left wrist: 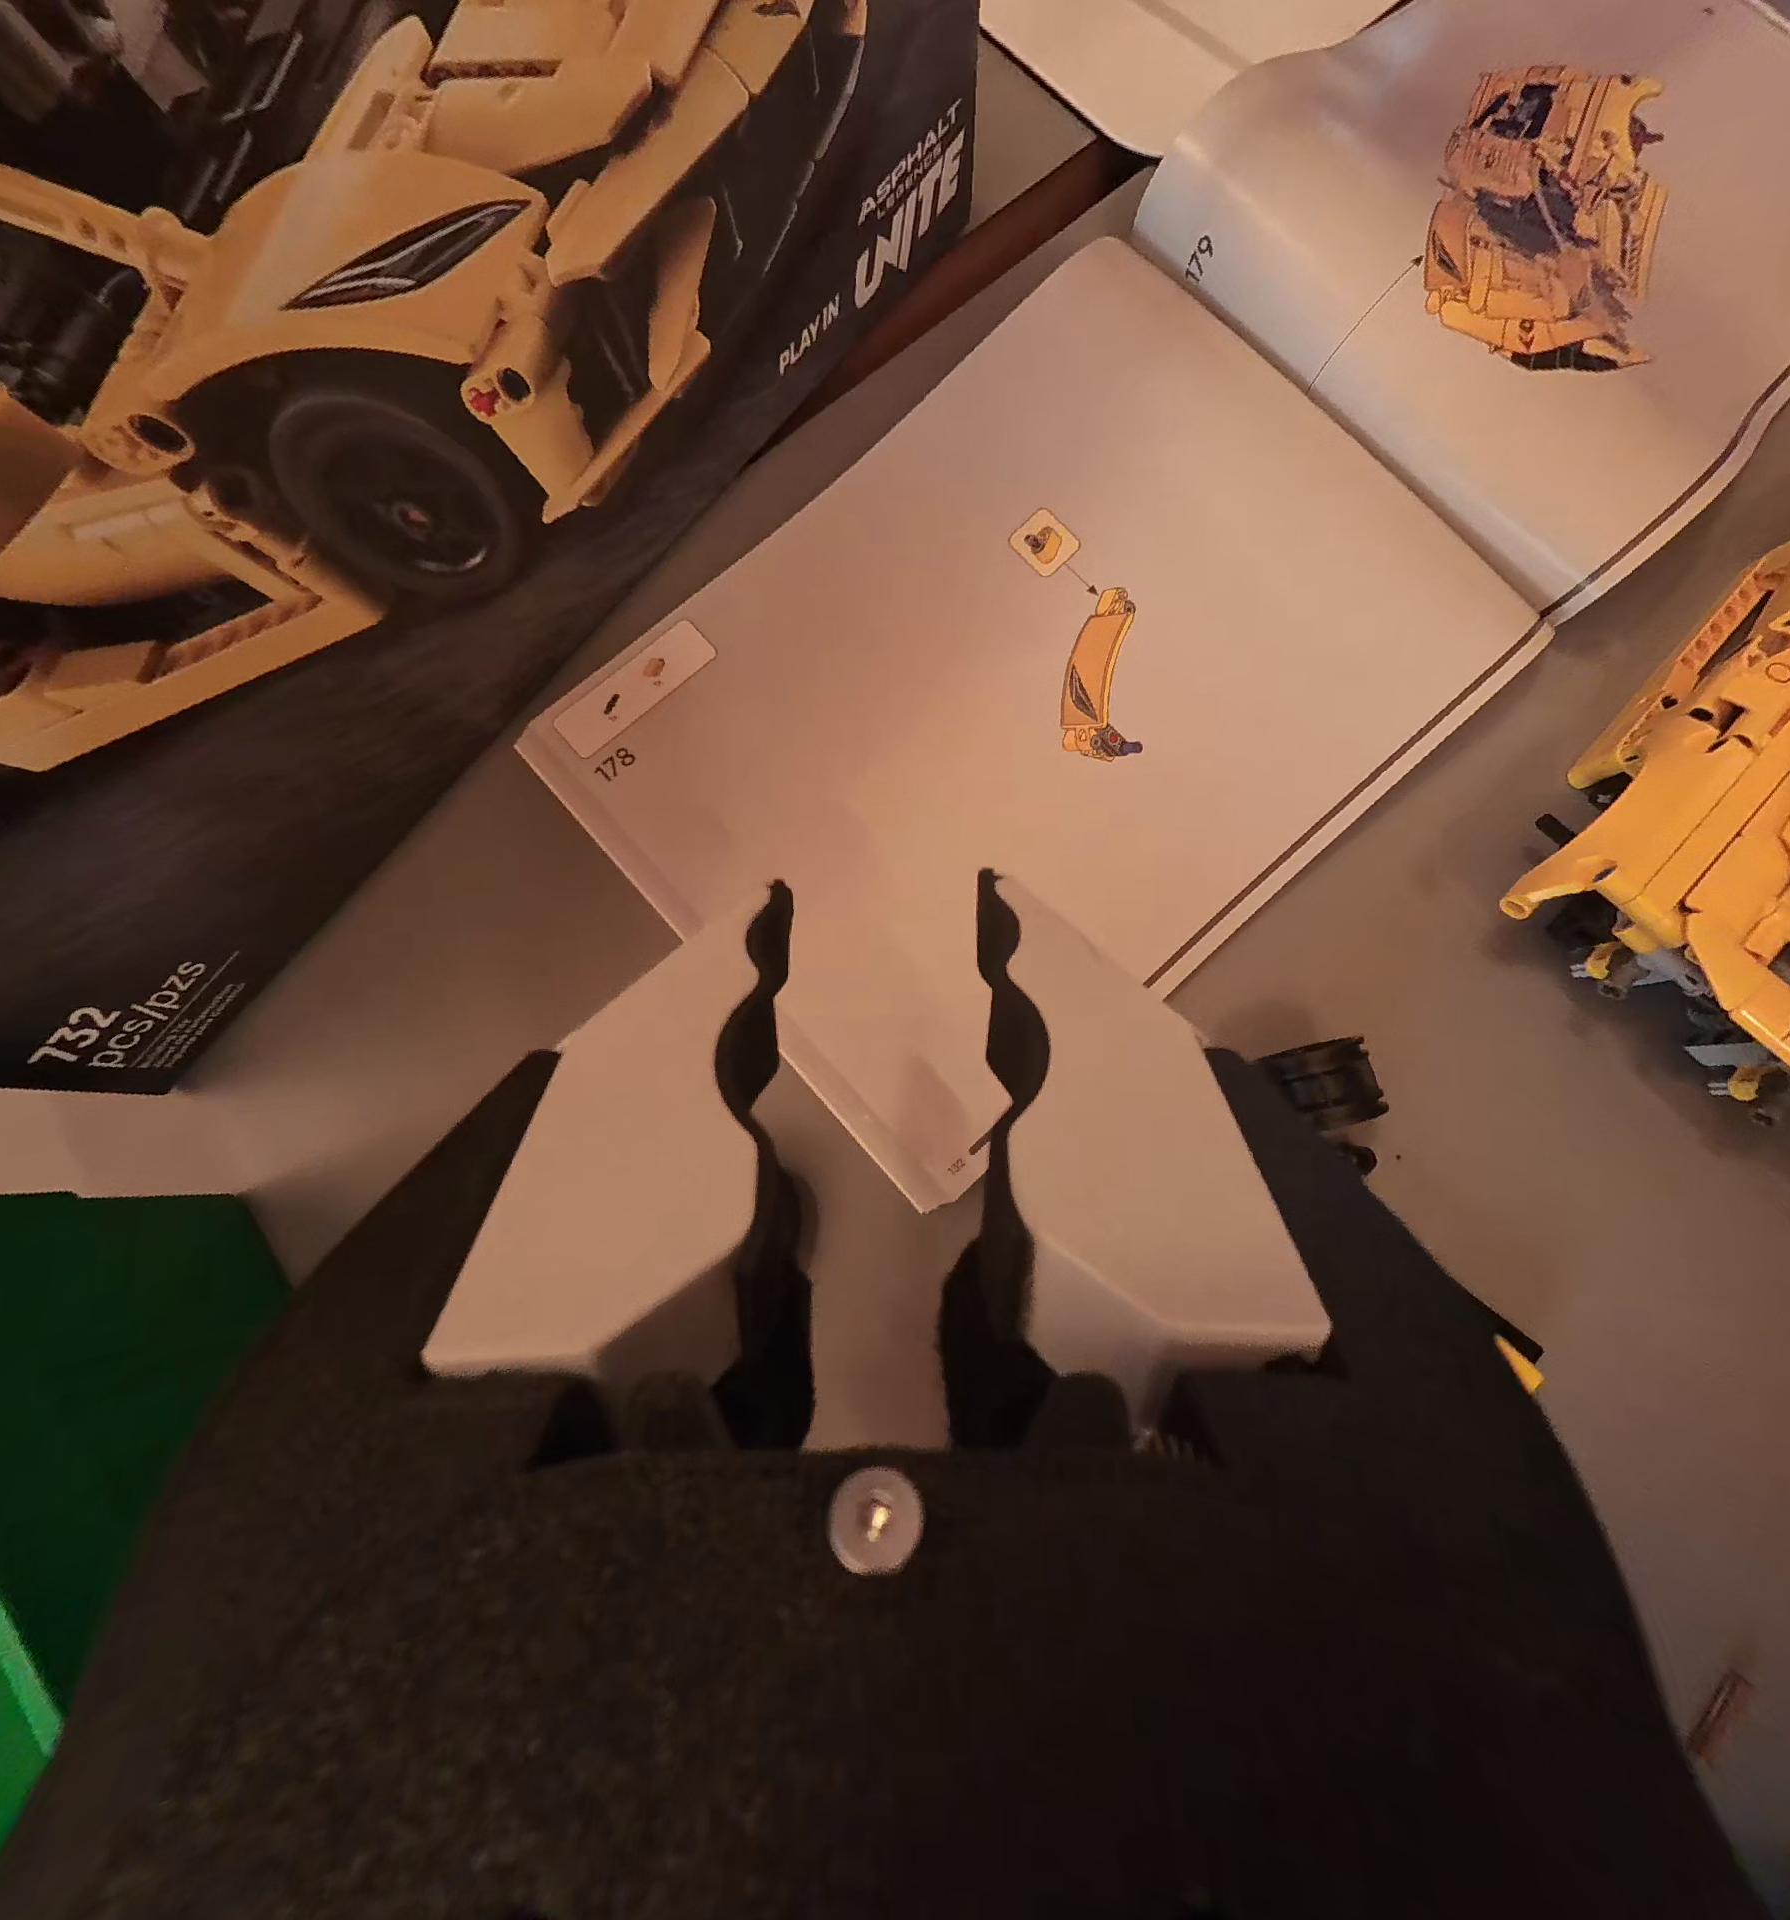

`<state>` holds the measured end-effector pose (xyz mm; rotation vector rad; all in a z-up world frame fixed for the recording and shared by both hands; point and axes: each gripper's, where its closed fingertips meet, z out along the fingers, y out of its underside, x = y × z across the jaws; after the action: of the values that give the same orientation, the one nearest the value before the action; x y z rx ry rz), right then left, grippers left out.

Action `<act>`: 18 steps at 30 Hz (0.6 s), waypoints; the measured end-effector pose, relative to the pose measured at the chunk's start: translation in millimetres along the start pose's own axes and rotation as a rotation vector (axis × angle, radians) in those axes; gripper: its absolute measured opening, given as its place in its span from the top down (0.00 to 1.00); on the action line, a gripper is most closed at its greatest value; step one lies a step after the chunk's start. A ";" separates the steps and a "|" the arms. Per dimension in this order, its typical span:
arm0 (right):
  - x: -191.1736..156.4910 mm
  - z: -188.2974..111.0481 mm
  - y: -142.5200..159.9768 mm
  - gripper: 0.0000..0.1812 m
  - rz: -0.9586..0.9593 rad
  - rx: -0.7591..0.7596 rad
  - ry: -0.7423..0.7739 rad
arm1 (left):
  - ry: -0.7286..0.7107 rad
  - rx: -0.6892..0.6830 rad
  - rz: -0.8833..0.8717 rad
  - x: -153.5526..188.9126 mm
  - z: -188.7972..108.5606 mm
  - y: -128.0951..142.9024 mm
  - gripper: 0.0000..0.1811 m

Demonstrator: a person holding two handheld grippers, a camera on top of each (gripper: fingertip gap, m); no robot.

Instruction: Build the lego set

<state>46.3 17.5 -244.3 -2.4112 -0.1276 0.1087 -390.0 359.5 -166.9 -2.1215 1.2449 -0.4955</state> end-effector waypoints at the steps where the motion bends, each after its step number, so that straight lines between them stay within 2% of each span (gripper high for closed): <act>1: 0.0 2.5 1.0 0.95 0.002 -0.010 -0.004 | -0.003 -0.004 0.002 -0.1 -0.1 0.5 0.80; 6: 3.6 5.8 -0.2 0.98 0.054 -0.016 -0.005 | -0.013 -0.005 0.001 -2.1 -2.8 1.5 0.80; 18: 5.4 12.3 3.2 0.98 0.128 -0.062 -0.031 | -0.027 -0.021 -0.002 -5.0 -3.7 5.0 0.80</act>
<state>50.5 23.9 -255.8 -2.4798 0.0101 0.2037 -397.8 360.9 -167.7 -2.1401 1.2383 -0.4553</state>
